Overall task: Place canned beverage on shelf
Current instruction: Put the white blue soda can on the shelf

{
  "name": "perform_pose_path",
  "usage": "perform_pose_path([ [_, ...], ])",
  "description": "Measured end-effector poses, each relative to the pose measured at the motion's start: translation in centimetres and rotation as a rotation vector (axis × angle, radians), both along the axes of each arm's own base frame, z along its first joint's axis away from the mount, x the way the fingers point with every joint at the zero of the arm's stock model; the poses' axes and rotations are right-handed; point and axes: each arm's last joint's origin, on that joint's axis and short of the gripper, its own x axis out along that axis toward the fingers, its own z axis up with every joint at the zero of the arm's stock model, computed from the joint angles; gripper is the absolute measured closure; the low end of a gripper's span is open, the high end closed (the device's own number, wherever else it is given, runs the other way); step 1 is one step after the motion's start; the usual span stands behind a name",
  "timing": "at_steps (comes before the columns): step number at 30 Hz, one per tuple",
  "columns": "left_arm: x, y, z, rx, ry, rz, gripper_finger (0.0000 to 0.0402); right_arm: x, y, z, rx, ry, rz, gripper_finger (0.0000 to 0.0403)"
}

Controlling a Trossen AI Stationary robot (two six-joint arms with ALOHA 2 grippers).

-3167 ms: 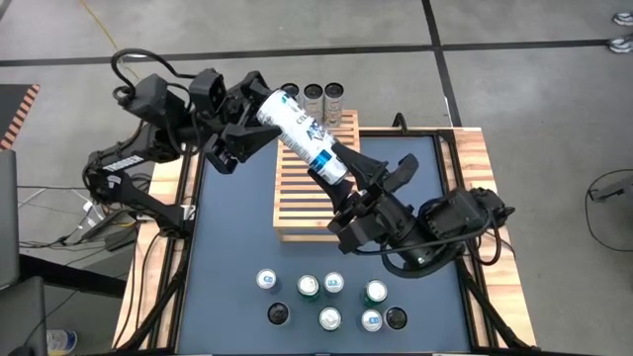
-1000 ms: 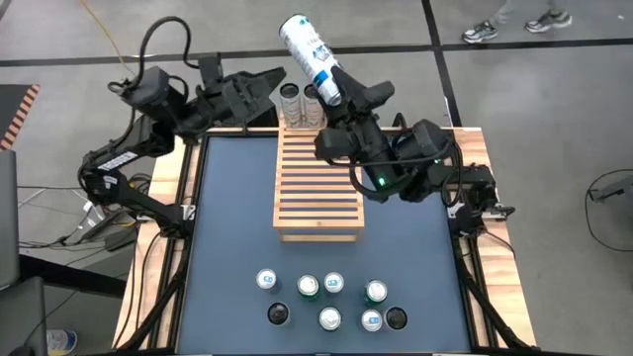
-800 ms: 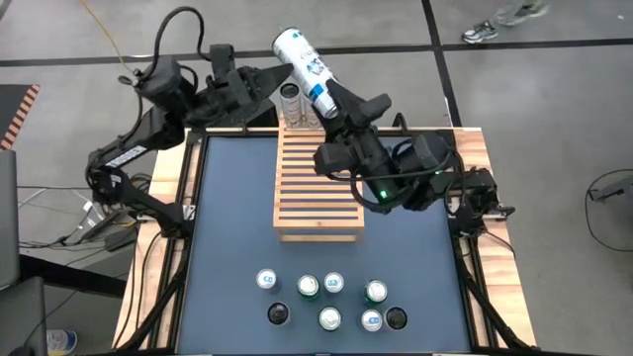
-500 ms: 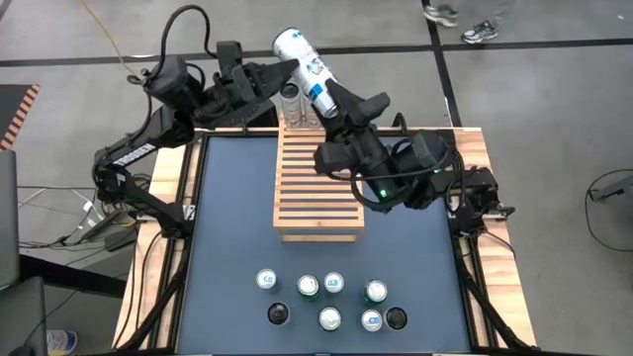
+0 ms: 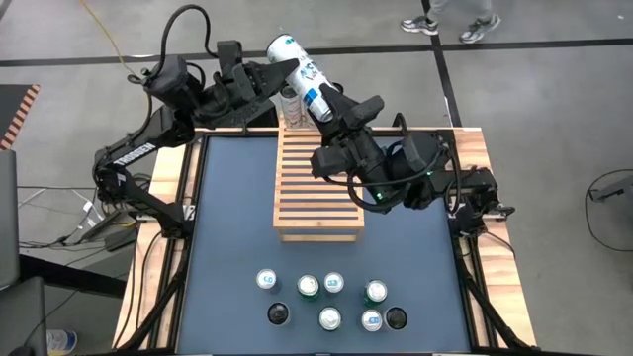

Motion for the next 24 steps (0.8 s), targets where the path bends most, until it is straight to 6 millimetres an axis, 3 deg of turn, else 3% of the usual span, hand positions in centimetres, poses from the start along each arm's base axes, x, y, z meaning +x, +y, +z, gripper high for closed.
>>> perform_pose_path([
  [3, 0.0, 0.0, 0.0, 0.002, -0.002, -0.006, 0.0121, 0.0, 0.0, 0.0, 0.005, -0.004, 0.004, 0.0200],
  [6, 0.0, 0.0, 0.0, -0.003, -0.003, -0.016, 0.0141, 0.1, -0.2, -0.1, 0.022, -0.025, 0.007, 0.0165],
  [10, 0.0, 0.0, 0.0, 0.018, 0.003, -0.010, 0.0143, 0.3, -0.3, -0.3, 0.035, -0.016, 0.004, 0.0136],
  [19, -0.2, 0.1, 0.2, 0.040, -0.010, -0.004, 0.0142, 0.2, 0.8, -0.6, 0.066, -0.012, 0.016, 0.0129],
  [24, -0.9, 0.6, 0.5, 0.056, -0.016, 0.040, 0.0141, -0.5, 2.8, -0.6, 0.096, -0.030, 0.057, 0.0128],
])
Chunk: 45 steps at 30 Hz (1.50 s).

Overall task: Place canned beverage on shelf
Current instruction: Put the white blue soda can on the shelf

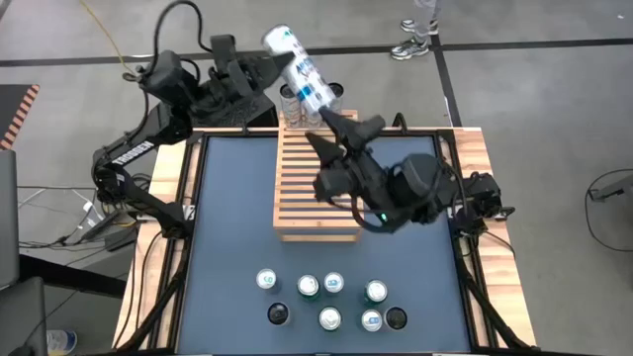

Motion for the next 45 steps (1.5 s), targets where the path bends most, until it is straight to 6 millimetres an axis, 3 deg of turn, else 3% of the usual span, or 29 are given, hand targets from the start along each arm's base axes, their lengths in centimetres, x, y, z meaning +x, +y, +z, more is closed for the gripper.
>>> perform_pose_path([
  [6, -0.8, 0.4, 0.2, 0.056, 0.022, -0.022, 0.0141, -1.1, 2.4, 0.1, 0.063, -0.046, 0.042, 0.0127],
  [10, -1.0, 0.0, 0.1, 0.185, 0.091, -0.110, 0.0141, -3.2, 3.4, 1.4, 0.119, -0.140, 0.131, 0.0127],
  [18, -1.4, -1.6, 0.0, 0.494, 0.131, -0.469, 0.0141, -12.0, -0.2, 6.5, 0.489, -0.605, 0.287, 0.0127],
  [24, -1.0, -2.6, -0.9, 0.603, 0.176, -0.662, 0.0141, -15.4, -2.9, 6.4, 0.830, -0.637, 0.740, 0.0126],
  [28, -0.6, -3.2, -1.9, 0.644, 0.241, -0.724, 0.0141, -14.9, -4.2, 5.2, 0.957, -0.532, 0.797, 0.0126],
  [31, -0.2, -3.8, -2.8, 0.661, 0.301, -0.753, 0.0141, -12.7, -4.2, 3.4, 0.960, -0.387, 0.741, 0.0126],
  [39, 0.2, -5.6, -4.3, 0.683, 0.396, -0.823, 0.0141, -6.7, -2.3, -0.4, 0.905, -0.087, 0.787, 0.0126],
  [45, 1.1, -7.3, -5.5, 0.708, 0.459, -0.877, 0.0141, -4.1, -1.5, -2.0, 0.907, -0.011, 0.834, 0.0126],
])
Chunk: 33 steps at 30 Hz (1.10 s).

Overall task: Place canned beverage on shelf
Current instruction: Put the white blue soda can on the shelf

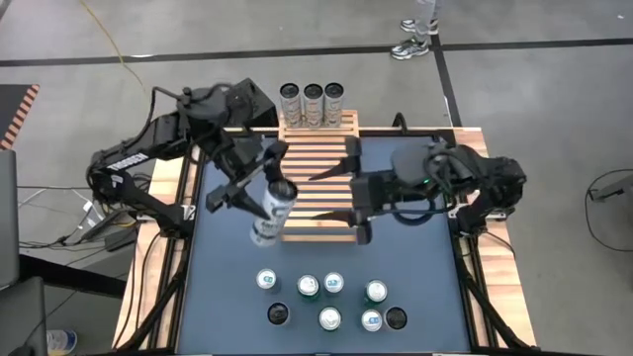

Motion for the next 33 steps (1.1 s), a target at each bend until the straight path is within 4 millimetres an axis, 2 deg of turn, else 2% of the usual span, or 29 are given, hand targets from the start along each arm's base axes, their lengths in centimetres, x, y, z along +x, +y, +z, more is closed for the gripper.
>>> perform_pose_path([
  [3, 0.2, -0.8, -0.4, 0.023, 0.014, -0.045, 0.0141, -0.4, 0.4, 0.4, -0.007, -0.020, 0.019, 0.0126],
  [8, 0.8, -1.6, -1.1, 0.043, 0.041, -0.076, 0.0141, -2.4, 0.8, 1.8, 0.063, -0.077, 0.080, 0.0126],
  [13, 1.7, -1.8, -2.0, 0.066, 0.079, -0.068, 0.0141, -3.0, 1.1, 2.1, 0.208, -0.050, 0.354, 0.0126],
  [17, 2.6, -1.7, -2.9, 0.065, 0.121, -0.069, 0.0141, -2.5, 1.3, 1.6, 0.221, -0.018, 0.363, 0.0126],
  [23, 4.2, -1.8, -4.4, 0.044, 0.192, -0.129, 0.0141, -0.7, 1.4, 0.2, 0.115, 0.025, 0.361, 0.0126],
  [33, 4.7, -1.9, -4.9, 0.001, 0.234, -0.197, 0.0141, 0.8, 1.7, -1.9, 0.022, 0.137, 0.373, 0.0126],
])
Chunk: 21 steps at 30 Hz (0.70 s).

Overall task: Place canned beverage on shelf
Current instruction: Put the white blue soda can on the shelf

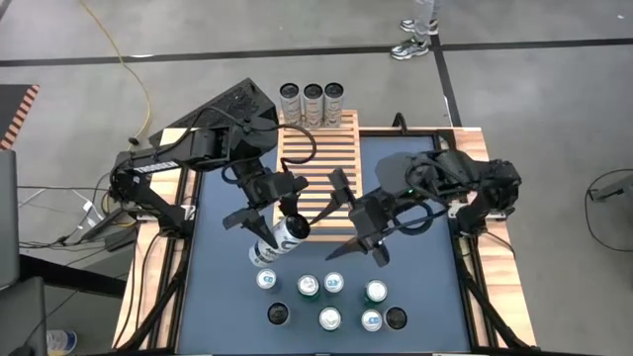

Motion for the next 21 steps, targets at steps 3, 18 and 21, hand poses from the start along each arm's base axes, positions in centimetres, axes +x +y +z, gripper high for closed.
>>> perform_pose_path([
  [3, 0.0, 0.0, 0.0, -0.011, 0.011, -0.002, 0.0141, 0.7, 0.2, -0.5, -0.023, 0.003, 0.008, 0.0126],
  [18, -0.1, -0.2, -0.9, 0.060, 0.099, 0.105, 0.0141, 0.9, -0.5, -0.4, 0.026, 0.018, -0.043, 0.0126],
  [21, -0.4, -0.1, -1.5, 0.113, 0.161, 0.172, 0.0141, 0.5, -0.2, -0.8, 0.096, 0.097, -0.075, 0.0127],
])
